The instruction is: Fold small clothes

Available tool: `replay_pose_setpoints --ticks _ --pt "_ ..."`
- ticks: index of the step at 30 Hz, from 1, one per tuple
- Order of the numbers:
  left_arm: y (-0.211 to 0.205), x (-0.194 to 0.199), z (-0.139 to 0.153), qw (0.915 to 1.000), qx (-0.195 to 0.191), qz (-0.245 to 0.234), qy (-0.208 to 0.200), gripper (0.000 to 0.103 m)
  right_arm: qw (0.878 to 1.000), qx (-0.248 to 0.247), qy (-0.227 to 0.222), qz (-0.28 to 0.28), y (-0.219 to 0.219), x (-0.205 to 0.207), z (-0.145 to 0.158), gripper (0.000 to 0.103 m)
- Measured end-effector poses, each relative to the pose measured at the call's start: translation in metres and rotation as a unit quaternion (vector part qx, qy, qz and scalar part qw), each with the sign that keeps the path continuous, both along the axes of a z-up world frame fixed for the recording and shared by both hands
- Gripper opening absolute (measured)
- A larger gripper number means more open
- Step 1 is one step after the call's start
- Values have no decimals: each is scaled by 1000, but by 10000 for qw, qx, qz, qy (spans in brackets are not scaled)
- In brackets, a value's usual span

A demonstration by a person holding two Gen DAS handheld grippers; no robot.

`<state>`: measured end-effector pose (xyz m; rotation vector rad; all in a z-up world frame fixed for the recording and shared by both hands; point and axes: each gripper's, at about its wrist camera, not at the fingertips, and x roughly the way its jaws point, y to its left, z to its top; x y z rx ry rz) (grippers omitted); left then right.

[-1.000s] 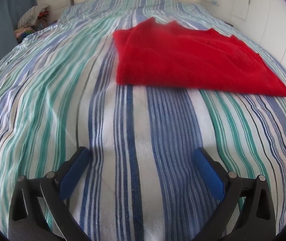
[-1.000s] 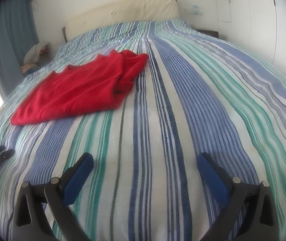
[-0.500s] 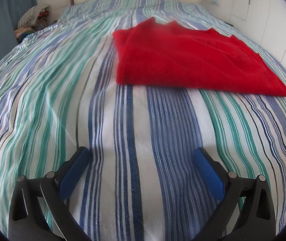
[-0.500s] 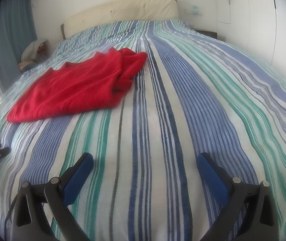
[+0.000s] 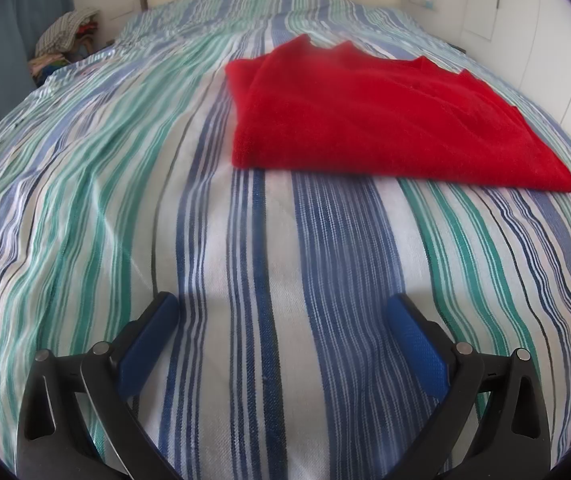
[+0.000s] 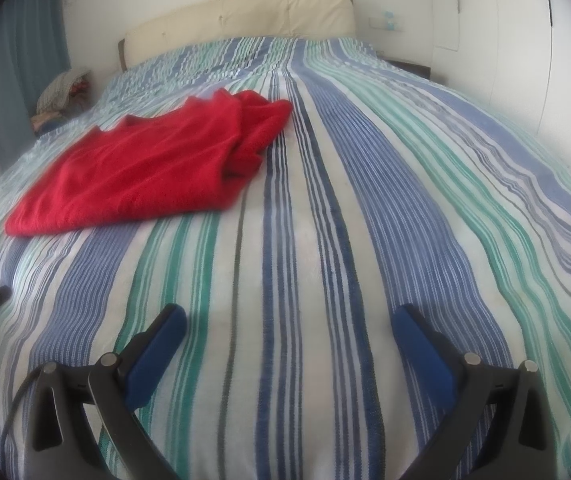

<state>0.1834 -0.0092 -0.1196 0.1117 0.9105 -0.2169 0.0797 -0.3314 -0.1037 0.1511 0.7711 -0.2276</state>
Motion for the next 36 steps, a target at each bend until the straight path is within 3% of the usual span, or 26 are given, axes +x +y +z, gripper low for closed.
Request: replay_pose_setpoints --ticks 24,36 --pt "0 0 0 10000 -2 0 -3 103 9990 -370 188 -133 9 5 -2 102" --pt "-1 0 -1 10000 -3 2 -4 103 9995 -260 102 -122 6 1 -1 102"
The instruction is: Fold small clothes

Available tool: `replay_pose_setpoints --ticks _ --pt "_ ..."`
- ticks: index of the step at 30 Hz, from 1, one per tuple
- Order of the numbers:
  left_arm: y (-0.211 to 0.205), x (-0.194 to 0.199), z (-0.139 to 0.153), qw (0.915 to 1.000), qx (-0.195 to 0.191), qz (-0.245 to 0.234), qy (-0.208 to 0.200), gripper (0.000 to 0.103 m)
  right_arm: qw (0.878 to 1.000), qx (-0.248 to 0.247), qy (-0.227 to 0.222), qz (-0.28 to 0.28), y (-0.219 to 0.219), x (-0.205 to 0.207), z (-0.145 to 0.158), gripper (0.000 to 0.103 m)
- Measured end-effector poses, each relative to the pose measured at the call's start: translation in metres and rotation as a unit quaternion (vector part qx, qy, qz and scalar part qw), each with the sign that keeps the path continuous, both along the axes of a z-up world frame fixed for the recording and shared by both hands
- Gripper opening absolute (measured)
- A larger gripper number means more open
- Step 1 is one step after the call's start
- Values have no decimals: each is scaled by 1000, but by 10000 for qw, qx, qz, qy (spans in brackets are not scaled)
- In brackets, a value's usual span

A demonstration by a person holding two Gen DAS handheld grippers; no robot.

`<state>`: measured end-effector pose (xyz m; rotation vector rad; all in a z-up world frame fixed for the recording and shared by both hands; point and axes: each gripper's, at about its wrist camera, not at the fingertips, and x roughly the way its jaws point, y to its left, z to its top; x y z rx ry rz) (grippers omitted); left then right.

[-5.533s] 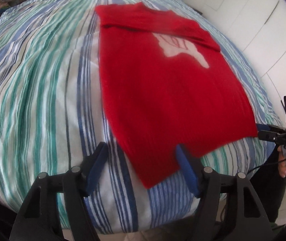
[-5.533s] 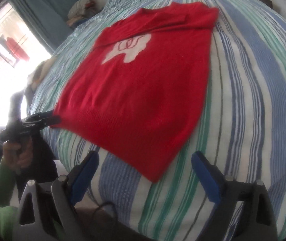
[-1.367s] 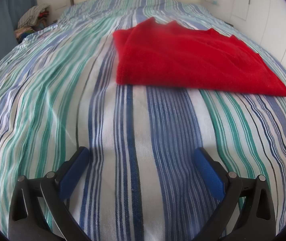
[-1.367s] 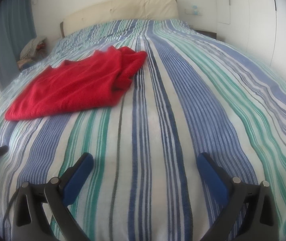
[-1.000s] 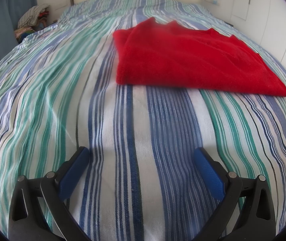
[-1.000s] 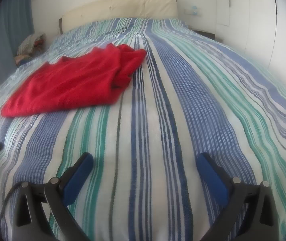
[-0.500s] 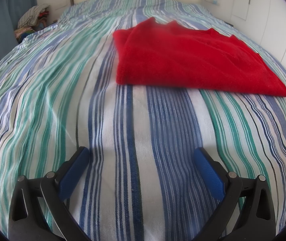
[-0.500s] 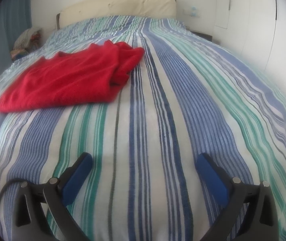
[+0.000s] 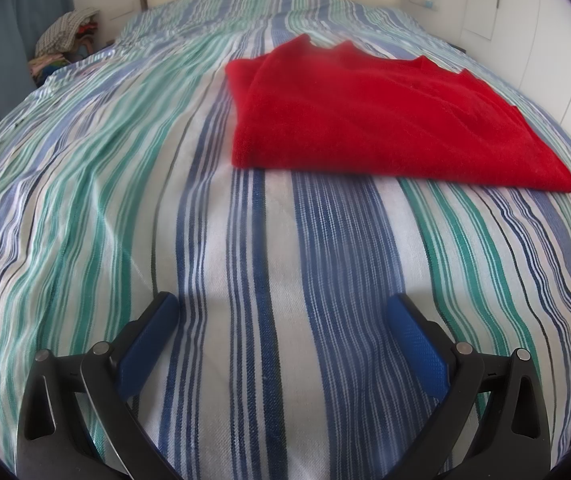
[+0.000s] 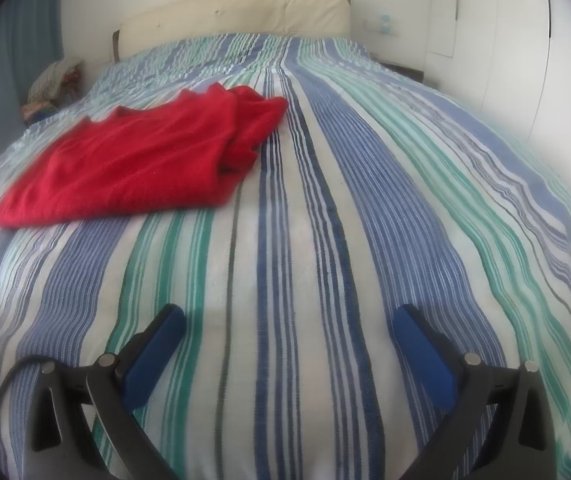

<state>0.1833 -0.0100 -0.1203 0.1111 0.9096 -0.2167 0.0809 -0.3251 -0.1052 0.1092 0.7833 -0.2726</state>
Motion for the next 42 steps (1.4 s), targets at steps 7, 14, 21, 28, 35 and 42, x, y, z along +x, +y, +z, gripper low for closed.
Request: replay_pose_setpoints --ticks 7,14,21,28,35,42 --pt "0 0 0 10000 -1 0 -1 103 10000 9 4 2 0 0 0 102" --pt "0 0 0 10000 -2 0 -1 103 9998 -162 51 -52 3 2 1 102" --pt "-1 0 0 10000 -2 -1 -1 103 9998 -192 66 -59 4 3 0 102" --pt "-1 0 -1 10000 -4 0 -2 103 9997 -214 76 -64 4 3 0 102" --pt "0 0 0 10000 -3 0 -2 103 9997 -230 94 -69 5 4 -2 102" --pt "0 0 0 10000 -3 0 -2 103 9998 -173 51 -61 4 2 -2 102"
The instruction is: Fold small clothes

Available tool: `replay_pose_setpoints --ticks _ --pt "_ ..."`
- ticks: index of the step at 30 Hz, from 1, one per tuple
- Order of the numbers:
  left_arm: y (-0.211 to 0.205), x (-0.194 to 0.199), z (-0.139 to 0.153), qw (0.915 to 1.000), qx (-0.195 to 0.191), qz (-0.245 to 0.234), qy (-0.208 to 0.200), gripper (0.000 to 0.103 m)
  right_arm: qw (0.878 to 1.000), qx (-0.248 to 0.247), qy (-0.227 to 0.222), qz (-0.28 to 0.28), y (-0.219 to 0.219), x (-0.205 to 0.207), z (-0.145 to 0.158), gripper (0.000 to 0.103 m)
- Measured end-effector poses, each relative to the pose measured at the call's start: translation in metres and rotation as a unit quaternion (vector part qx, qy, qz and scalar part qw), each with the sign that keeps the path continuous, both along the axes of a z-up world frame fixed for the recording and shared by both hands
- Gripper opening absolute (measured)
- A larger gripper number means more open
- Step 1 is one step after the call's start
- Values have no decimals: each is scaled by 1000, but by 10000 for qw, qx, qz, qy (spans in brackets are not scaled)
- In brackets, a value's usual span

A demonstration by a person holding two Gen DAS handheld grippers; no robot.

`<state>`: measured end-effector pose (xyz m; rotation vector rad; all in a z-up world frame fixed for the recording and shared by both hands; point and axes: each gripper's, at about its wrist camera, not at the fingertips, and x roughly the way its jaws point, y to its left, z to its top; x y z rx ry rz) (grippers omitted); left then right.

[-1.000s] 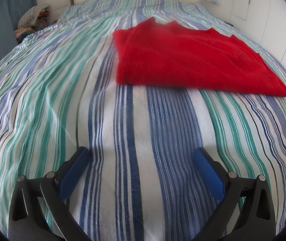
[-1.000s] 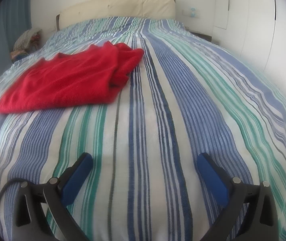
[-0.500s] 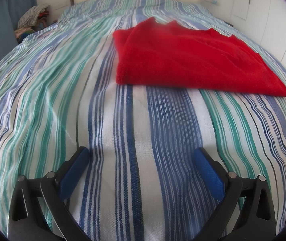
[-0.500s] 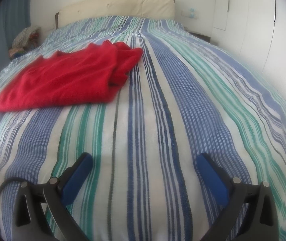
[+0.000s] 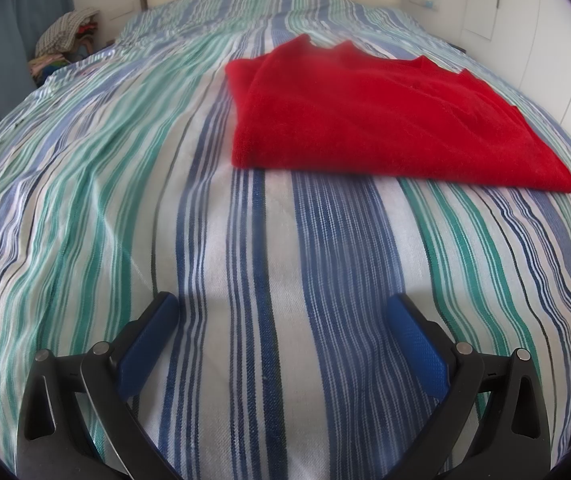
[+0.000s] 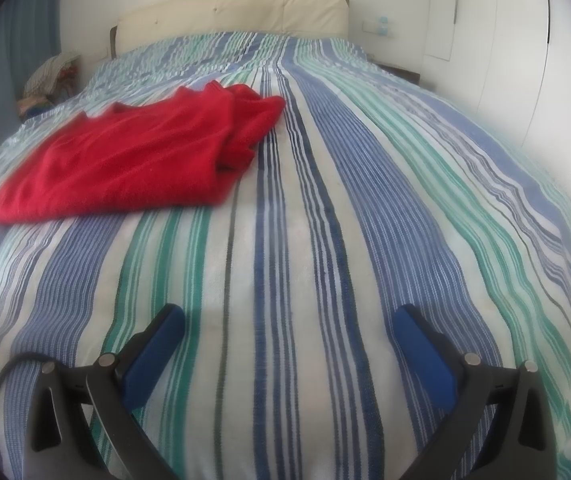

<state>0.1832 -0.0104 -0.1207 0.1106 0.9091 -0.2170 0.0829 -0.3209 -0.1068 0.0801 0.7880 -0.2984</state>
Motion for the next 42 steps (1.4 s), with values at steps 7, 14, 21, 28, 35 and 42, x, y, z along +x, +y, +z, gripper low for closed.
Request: replay_pose_setpoints --ticks 7,14,21,28,35,42 --pt "0 0 0 10000 0 0 0 103 10000 10 1 2 0 0 0 103" --pt "0 0 0 10000 -1 1 -1 103 10000 12 -17 4 -1 0 1 103" --pt "0 0 0 10000 -1 1 -3 103 9999 86 -78 16 -1 -4 2 103" --pt "-1 0 -1 10000 -2 1 -4 103 9997 200 -132 36 -3 -6 3 103" --pt "-1 0 -1 10000 0 13 -11 103 9995 266 -161 47 -5 -7 3 103" --pt "-4 0 -2 10000 55 38 -49 103 9985 480 209 134 -12 3 4 103"
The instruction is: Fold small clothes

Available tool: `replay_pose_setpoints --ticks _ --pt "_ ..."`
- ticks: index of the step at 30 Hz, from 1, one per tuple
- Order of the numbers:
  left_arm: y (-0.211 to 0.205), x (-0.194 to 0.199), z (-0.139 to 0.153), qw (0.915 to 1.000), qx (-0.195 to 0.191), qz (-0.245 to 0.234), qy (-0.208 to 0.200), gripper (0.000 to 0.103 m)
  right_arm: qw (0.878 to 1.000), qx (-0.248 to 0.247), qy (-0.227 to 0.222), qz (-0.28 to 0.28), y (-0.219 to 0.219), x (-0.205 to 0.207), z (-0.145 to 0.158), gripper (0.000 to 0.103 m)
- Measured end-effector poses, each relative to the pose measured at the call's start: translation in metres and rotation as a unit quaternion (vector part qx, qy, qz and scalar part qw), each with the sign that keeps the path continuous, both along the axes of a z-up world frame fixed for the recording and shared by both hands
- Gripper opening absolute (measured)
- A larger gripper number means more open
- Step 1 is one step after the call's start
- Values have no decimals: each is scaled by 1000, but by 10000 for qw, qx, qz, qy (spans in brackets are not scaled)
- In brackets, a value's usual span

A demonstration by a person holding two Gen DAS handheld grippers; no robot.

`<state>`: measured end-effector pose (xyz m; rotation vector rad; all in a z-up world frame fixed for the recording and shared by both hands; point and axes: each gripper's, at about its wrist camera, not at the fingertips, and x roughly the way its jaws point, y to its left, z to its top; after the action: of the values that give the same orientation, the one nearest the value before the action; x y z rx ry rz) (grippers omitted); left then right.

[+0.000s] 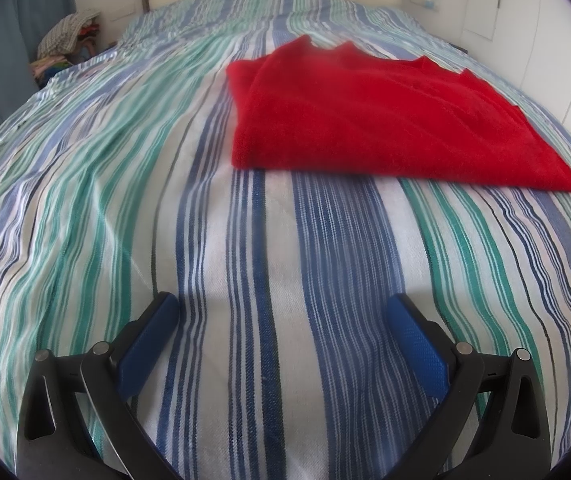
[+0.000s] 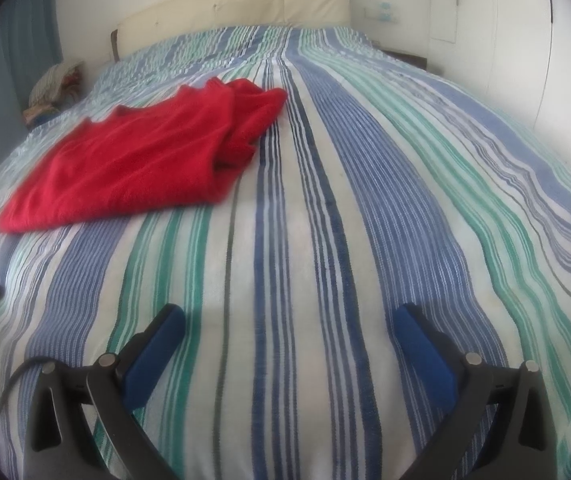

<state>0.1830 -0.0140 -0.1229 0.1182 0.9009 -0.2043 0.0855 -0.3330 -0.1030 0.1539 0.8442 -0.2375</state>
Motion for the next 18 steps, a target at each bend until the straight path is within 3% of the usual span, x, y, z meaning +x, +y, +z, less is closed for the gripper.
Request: replay_pose_setpoints --ticks 2,5,8,10,12,16,17,18 --pt "0 0 0 10000 18 2 -7 103 9997 154 25 180 -4 2 16 102" --pt "-1 0 0 10000 58 19 -4 103 9971 507 -434 365 -15 11 56 102" --pt "-2 0 3 9998 27 62 170 103 9902 1209 -460 530 -31 52 81 102" --pt "2 1 7 9979 -70 -118 629 103 9843 1658 -263 536 -42 90 78 102" --pt "8 -7 12 9952 -212 -508 808 103 9805 1927 -118 370 -53 122 63 101" --pt "28 -27 15 9915 -623 -1001 554 103 9608 2760 246 -6 -66 164 16 94" --pt "32 -30 13 9914 -709 -978 506 103 9553 2940 297 -49 -65 170 6 86" --pt "35 -30 10 9917 -755 -909 504 103 9536 2998 257 -49 -62 173 2 68"
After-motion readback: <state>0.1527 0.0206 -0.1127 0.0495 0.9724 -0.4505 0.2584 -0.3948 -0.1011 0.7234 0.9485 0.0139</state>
